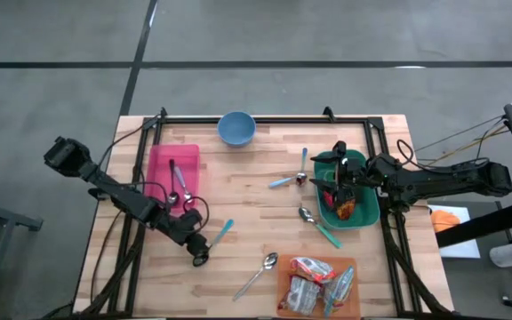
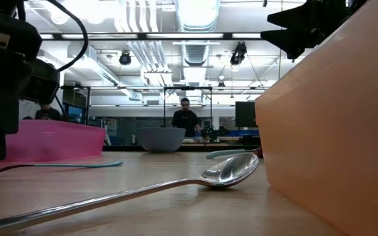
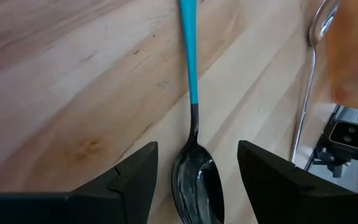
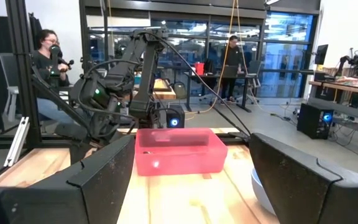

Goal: Pick & Place Food Item
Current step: Put the blue spoon into the pink bin

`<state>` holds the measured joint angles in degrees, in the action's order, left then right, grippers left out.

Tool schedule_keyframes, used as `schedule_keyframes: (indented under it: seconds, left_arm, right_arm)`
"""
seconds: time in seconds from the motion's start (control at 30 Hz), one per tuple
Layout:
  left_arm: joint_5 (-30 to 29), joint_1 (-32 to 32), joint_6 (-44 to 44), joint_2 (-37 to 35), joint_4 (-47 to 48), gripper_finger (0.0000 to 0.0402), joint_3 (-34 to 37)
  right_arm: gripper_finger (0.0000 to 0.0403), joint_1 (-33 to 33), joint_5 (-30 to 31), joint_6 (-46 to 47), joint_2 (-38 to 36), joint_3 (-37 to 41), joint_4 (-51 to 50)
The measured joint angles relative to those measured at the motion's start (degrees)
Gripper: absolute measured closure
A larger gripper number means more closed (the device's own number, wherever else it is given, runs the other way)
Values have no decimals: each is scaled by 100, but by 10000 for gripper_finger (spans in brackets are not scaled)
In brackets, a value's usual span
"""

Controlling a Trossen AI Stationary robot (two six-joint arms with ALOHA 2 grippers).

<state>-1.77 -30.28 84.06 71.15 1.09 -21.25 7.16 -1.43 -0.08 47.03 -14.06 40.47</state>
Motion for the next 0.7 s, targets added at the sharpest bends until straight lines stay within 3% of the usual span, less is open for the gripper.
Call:
schedule_keyframes:
  seconds: [0.4, 0.7]
  left_arm:
    - [-421, 0, -442, 125, -99, 180, -108]
    - [-13, 48, -424, 1064, -105, 180, -519]
  right_arm:
    - [87, -2, 0, -7, 0, 0, 2]
    - [87, -2, 0, -6, 0, 0, -7]
